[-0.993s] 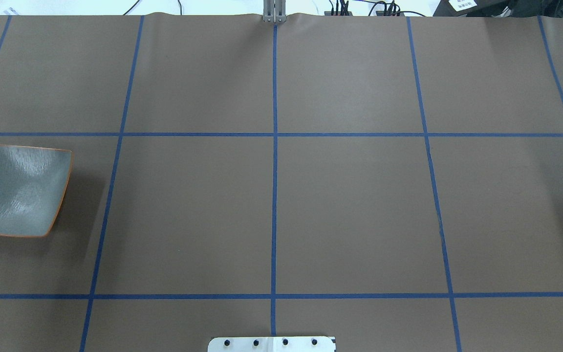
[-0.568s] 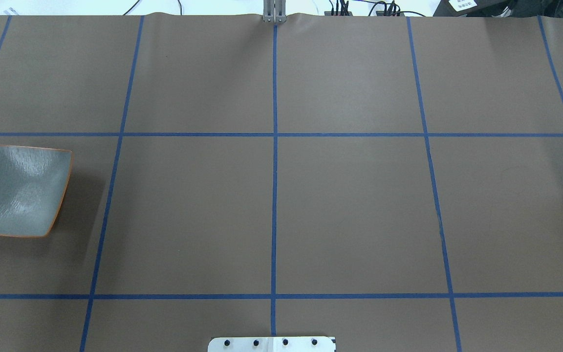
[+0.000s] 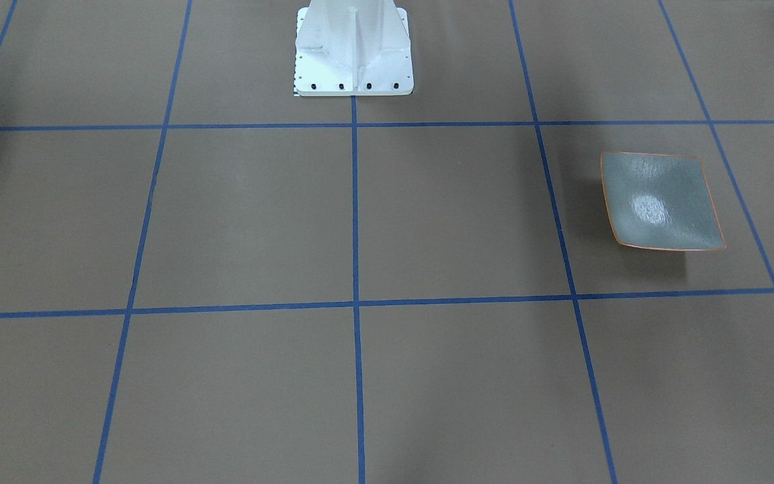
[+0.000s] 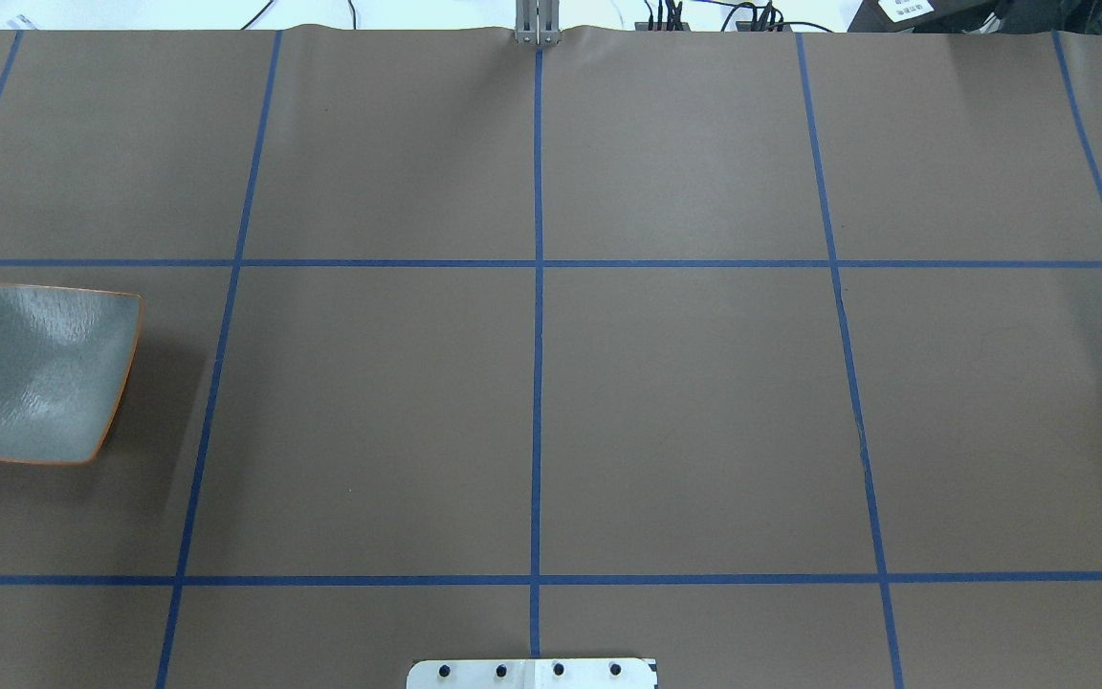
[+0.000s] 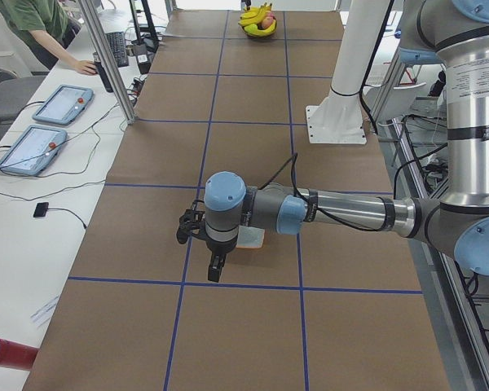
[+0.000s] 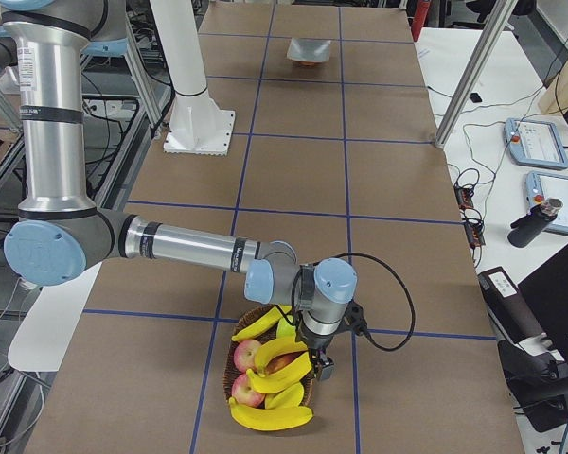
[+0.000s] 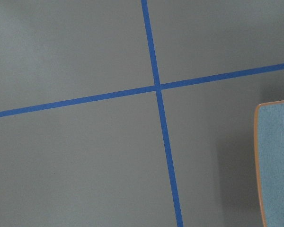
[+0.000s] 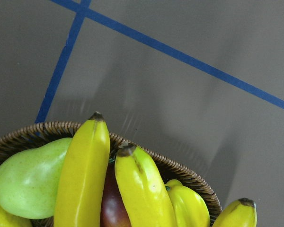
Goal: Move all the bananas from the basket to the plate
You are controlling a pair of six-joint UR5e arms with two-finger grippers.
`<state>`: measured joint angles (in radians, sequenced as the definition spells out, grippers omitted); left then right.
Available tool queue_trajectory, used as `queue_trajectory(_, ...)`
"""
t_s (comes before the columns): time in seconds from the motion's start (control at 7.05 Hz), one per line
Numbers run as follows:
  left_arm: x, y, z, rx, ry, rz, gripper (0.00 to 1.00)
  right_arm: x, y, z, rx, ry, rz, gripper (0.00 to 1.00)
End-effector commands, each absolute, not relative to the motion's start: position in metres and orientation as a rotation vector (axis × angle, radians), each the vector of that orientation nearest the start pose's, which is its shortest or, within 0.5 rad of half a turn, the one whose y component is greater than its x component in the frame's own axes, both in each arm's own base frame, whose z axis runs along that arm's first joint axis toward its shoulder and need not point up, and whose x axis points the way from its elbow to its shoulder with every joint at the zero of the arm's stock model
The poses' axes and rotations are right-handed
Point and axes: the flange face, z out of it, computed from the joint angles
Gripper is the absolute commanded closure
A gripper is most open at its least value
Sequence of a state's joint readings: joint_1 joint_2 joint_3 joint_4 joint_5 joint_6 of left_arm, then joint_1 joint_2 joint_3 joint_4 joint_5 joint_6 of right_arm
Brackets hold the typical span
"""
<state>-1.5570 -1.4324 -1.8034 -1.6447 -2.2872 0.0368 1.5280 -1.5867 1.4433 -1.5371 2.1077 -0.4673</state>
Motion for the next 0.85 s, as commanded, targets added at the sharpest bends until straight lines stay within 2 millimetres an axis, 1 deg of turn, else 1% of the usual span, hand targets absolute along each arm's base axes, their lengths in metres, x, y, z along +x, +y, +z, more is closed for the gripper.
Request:
queue_trajectory(0.0,-0.062,-0.446,0.602,0.174,0.713,0.11,0.0,0.047,-0.473,0.756,-0.015,-0.507,-0.558,0.02)
queue_trajectory(0.14,-0.062,-0.446,0.604,0.17,0.713,0.109,0.0,0.043,-0.473,0.77,-0.007,-0.505,-0.587,0.04)
queue_trajectory(0.28,-0.062,-0.446,0.604,0.171,0.714,0.109,0.0,0.04,-0.47,0.782,-0.013,-0.505,-0.594,0.08)
queue_trajectory(0.71,-0.062,-0.45,0.601,0.177,0.713,0.112,0.0,0.035,-0.468,0.786,-0.021,-0.509,-0.602,0.2)
